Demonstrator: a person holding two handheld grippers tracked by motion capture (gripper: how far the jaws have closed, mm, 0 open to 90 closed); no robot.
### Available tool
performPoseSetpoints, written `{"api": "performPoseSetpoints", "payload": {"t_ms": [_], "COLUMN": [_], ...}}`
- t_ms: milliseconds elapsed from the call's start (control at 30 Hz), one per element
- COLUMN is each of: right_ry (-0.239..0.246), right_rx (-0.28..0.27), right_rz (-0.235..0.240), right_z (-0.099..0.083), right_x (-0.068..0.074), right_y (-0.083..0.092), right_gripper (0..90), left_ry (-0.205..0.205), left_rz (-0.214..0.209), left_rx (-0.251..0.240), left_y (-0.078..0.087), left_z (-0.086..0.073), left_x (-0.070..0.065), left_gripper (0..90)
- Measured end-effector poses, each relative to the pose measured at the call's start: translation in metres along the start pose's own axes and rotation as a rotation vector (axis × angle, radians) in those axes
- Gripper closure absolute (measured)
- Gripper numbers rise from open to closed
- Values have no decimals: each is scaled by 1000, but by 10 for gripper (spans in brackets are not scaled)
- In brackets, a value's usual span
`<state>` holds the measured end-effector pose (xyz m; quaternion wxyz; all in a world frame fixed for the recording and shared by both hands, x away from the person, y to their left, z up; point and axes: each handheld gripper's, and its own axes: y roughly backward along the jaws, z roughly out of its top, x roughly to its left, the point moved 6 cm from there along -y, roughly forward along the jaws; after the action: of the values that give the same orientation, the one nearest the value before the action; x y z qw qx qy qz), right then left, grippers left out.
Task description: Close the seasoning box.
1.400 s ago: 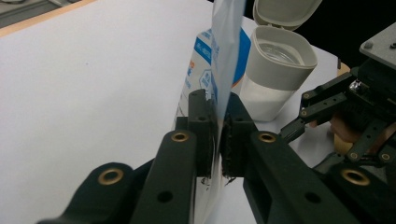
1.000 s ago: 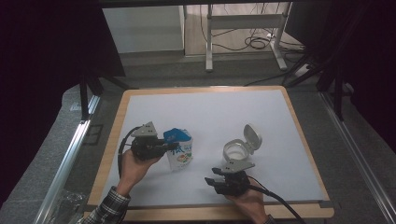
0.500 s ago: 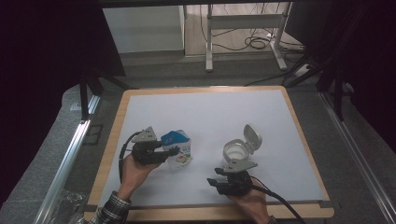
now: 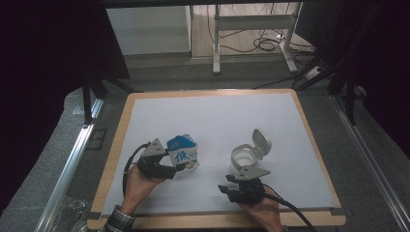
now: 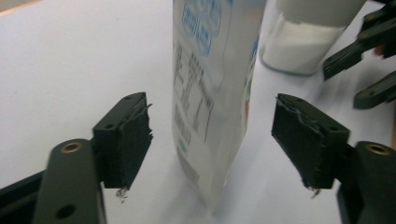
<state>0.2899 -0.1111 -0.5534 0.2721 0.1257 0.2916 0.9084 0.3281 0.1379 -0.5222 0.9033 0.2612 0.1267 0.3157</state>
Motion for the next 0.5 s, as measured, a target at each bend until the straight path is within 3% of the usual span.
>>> {"api": "performPoseSetpoints", "payload": {"t_ms": [67,200,500], "right_ry": [3,31,14], "right_rx": [0,-1,32], "right_rz": [-5,-18,-23], "right_z": [-1,-3,-10], "right_x": [0,0,-7], "right_y": [1,4,8], "right_gripper": [537,661,818], "left_ry": [7,21,63], "left_rz": [14,43,90], "left_rx": [8,32,92], "left_y": [0,-2,-7], "left_z": [-4,-12,-37], "left_x": [-1,-3,-8], "left_gripper": [220,146,53]}}
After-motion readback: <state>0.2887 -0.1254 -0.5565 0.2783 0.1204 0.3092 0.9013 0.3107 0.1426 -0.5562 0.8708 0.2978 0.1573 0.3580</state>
